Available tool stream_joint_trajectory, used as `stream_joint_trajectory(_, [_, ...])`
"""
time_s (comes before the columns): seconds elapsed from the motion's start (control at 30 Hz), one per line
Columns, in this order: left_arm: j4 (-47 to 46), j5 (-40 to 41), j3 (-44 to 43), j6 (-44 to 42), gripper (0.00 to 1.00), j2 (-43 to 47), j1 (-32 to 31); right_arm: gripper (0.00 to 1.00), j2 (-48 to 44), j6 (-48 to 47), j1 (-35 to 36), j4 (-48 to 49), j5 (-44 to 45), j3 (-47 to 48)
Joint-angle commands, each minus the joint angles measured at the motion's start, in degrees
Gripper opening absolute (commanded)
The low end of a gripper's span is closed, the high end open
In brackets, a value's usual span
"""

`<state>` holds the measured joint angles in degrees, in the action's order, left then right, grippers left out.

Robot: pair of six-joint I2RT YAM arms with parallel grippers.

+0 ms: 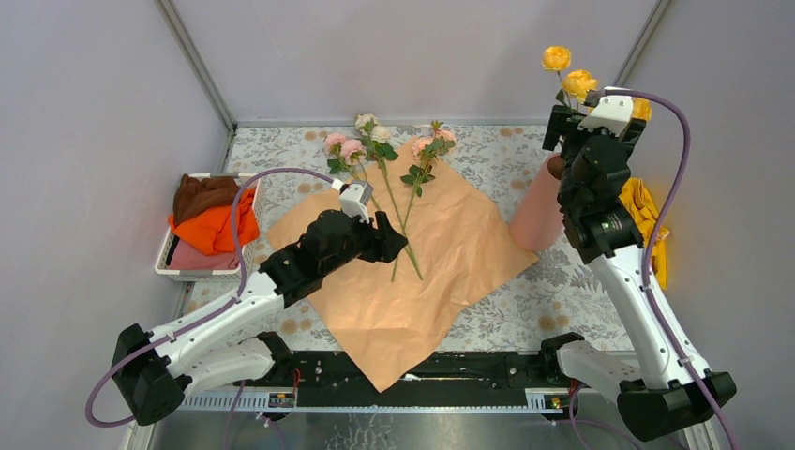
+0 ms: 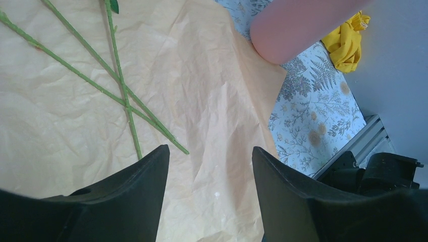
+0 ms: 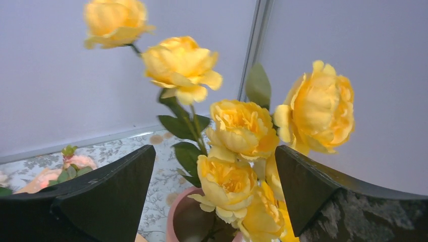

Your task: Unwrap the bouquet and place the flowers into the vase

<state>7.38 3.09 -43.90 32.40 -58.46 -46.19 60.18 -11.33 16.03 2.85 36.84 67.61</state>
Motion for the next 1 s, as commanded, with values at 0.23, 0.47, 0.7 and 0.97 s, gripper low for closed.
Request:
stream_joint_trajectory(0.23, [-4.30, -0.53, 0.30, 0.45, 0.68, -1.10, -0.34, 1.00, -7.09, 6.16, -0.30, -1.87, -5.03, 8.86])
stream_joint_trajectory(0.47, [-3.80, 0.71, -0.18, 0.73, 0.68, -1.19, -0.30, 1.00, -6.77, 11.68, -0.21, -8.19, -16.11, 15.89])
stream_joint_trajectory(0.7, [-0.44, 6.23, -1.07, 2.00, 0.70, -1.56, -0.30, 0.97, -0.42, 20.84, -0.21, -10.15, -28.59, 23.12])
stream_joint_trajectory(0.97, [3.44, 16.32, -0.05, 5.48, 0.87, 1.05, -0.17, 0.80, 12.35, 32.34, -0.17, -14.88, -47.19, 32.26])
